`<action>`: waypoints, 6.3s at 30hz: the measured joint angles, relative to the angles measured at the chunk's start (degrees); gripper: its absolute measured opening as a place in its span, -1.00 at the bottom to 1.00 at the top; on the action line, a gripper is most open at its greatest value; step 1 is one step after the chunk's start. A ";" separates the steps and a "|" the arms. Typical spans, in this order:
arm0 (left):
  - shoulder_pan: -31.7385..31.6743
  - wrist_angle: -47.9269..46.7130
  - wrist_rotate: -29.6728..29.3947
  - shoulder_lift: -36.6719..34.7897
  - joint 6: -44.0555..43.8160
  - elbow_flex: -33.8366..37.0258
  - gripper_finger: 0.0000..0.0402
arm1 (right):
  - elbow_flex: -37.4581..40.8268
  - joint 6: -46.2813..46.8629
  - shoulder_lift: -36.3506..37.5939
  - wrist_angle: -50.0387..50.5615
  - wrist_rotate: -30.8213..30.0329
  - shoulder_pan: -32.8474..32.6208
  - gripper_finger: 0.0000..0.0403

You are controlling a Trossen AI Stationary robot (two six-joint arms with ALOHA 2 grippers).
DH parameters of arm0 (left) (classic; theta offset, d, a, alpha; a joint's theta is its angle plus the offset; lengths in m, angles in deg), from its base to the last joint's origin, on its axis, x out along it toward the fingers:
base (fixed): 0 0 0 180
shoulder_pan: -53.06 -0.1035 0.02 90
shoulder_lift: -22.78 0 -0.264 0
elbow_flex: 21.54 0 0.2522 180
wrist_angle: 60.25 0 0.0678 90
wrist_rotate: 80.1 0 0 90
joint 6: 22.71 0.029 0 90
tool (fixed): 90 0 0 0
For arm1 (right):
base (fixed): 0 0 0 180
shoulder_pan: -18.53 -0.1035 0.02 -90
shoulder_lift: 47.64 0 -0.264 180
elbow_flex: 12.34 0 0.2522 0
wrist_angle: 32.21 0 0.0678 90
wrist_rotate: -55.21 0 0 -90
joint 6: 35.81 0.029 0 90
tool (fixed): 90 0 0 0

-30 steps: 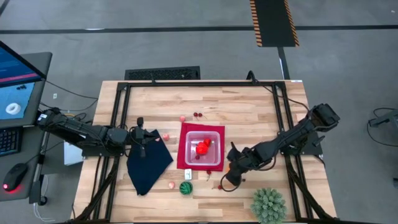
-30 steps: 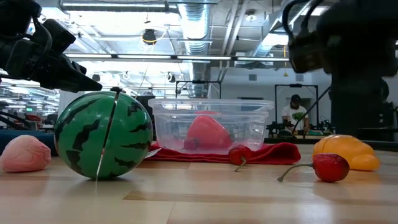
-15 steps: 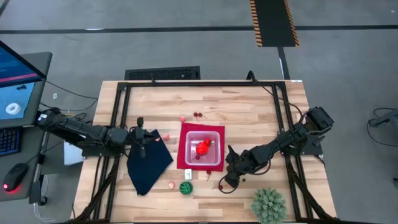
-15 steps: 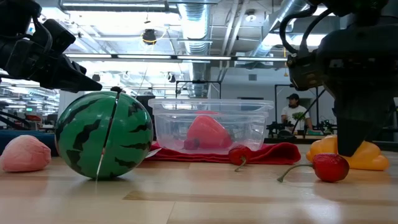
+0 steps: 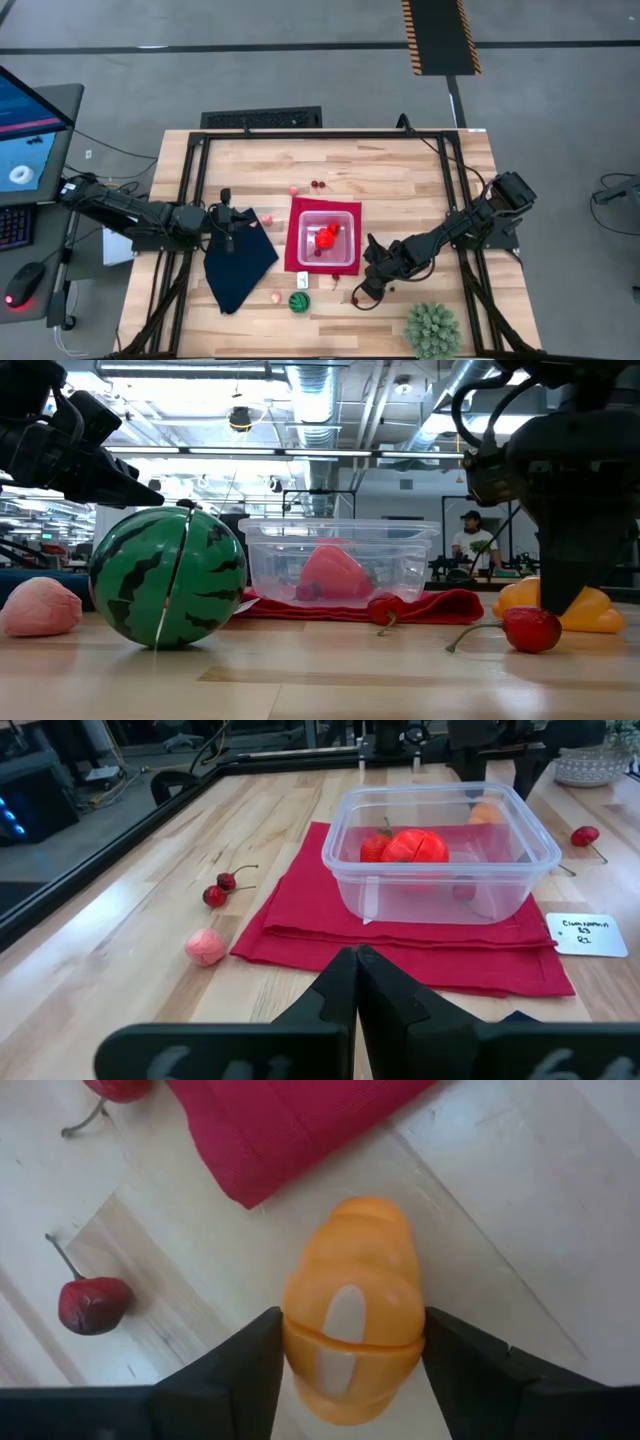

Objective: Pick and placing Produce into tupperware
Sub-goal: Put the croissant in the transparent bin, then put the blueberry in the transparent bin

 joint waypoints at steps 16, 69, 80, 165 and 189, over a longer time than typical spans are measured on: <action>0.00 0.00 0.00 0.00 -0.51 -0.02 -1.00 | -0.38 -2.61 -0.16 -1.44 -1.01 -0.04 0.14; 0.00 0.00 0.01 0.02 -0.15 -0.01 -1.00 | -20.06 -29.92 -0.15 7.08 -5.30 13.36 0.28; 0.00 0.00 0.02 0.00 -0.33 0.00 -1.00 | -20.09 -30.13 -0.11 4.26 -5.07 12.64 0.63; 0.00 0.00 0.02 -0.01 -0.45 0.00 -1.00 | -11.37 18.29 -7.22 13.96 1.55 -13.76 0.54; 0.00 0.00 0.00 0.00 -0.44 -0.02 -1.00 | -12.52 17.63 -7.61 17.62 0.52 -13.40 -0.27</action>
